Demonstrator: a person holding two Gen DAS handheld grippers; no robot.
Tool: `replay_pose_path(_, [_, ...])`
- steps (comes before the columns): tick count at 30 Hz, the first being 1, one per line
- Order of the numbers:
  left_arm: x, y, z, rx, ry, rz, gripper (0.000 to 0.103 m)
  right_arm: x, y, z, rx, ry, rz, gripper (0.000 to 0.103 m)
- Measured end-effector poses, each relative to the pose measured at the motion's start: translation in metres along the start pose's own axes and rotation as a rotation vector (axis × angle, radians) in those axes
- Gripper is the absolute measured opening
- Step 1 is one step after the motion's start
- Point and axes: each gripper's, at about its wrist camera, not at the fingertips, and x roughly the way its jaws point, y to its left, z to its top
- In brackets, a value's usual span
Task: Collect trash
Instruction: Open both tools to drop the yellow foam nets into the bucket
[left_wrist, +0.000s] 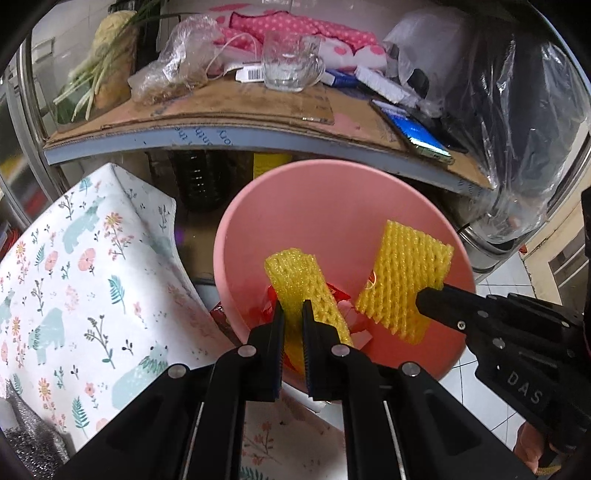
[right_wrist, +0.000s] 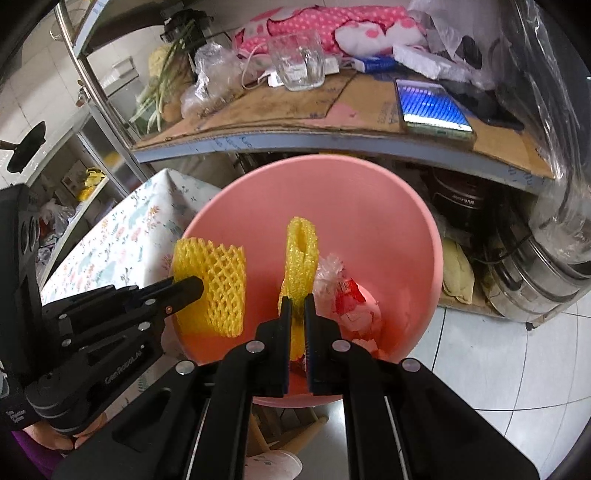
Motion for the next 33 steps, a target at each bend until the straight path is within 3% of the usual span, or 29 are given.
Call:
replay_pose_path(8, [0.008,-0.003,-0.001,0.003,0.020,0.014,0.009,0.003,-0.008,0.002,0.042,0.020,-0.023,0.007])
replay_pose_path(13, [0.007,-0.005,0.000,0.001,0.018,0.013,0.018,0.006,-0.012,0.001,0.058,0.036,-0.027,0.009])
replay_pose_path(15, [0.006,-0.006,0.000,0.001,0.011,0.012,0.030,0.005,-0.012,0.001,0.058,0.033,-0.025,0.017])
replay_pose_path(17, [0.005,-0.007,-0.001,-0.002,0.008,0.001,0.034,0.004,-0.011,0.000,0.057,0.027,-0.023,0.029])
replay_pose_path(19, [0.003,-0.008,-0.001,-0.001,0.005,0.002,0.036,0.002,-0.010,0.000,0.055,0.023,-0.020,0.031])
replay_pose_path(26, [-0.007,-0.010,-0.002,0.000,-0.013,-0.002,0.047,-0.003,-0.006,0.000,0.046,0.016,-0.015,0.031])
replay_pose_path(33, [-0.020,-0.010,-0.003,-0.001,-0.033,-0.003,0.048,-0.011,0.000,-0.001,0.033,0.007,-0.012,0.031])
